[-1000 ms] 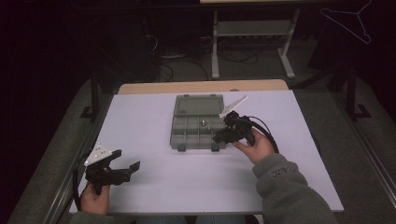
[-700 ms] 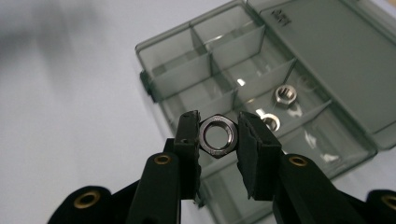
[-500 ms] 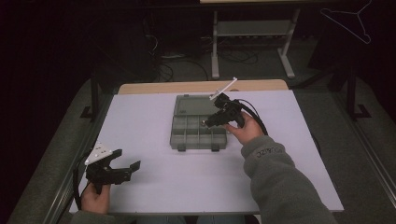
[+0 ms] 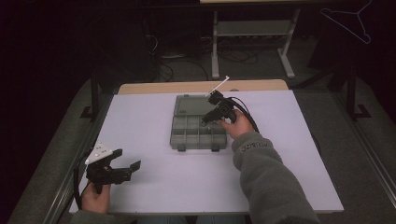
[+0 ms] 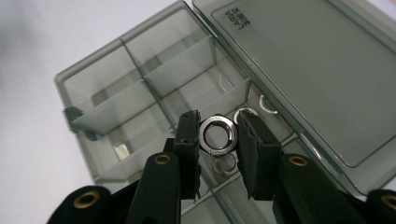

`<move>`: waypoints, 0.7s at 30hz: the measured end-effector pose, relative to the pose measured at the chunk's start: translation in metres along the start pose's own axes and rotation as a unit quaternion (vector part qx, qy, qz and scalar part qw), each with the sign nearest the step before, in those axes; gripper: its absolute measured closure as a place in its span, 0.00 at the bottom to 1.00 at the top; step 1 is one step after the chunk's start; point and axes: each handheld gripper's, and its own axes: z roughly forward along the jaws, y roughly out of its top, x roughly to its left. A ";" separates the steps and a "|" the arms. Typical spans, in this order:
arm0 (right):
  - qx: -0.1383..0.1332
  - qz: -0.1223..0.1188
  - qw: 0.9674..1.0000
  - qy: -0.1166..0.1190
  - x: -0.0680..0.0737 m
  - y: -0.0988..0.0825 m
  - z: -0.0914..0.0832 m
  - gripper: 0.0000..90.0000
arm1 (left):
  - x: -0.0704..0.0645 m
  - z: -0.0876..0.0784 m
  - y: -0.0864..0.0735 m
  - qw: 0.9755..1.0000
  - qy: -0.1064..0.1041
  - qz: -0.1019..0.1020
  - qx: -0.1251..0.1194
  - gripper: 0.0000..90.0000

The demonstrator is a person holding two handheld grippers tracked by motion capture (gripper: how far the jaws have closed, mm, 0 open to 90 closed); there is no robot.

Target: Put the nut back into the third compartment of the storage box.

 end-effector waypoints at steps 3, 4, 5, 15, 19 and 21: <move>0.007 0.001 1.000 -0.003 -0.001 0.000 0.008 0.77 | 0.001 -0.001 -0.001 1.000 0.000 0.001 -0.004 0.14; 0.008 0.003 1.000 -0.003 -0.001 0.000 0.010 0.77 | 0.001 -0.001 -0.001 1.000 0.000 0.001 -0.003 0.15; 0.010 0.004 1.000 -0.005 -0.001 0.000 0.012 0.77 | 0.001 -0.001 -0.001 1.000 -0.001 0.002 -0.003 0.15; 0.014 0.012 1.000 -0.004 -0.002 -0.001 0.024 0.74 | 0.001 -0.002 -0.001 1.000 -0.001 0.000 -0.003 0.14; 0.002 0.010 1.000 -0.004 0.000 -0.001 0.019 0.70 | 0.001 -0.001 -0.001 1.000 -0.001 0.001 -0.003 0.14; 0.000 0.008 1.000 -0.005 0.001 -0.002 0.015 0.69 | 0.001 -0.002 -0.001 1.000 -0.002 0.002 -0.003 0.14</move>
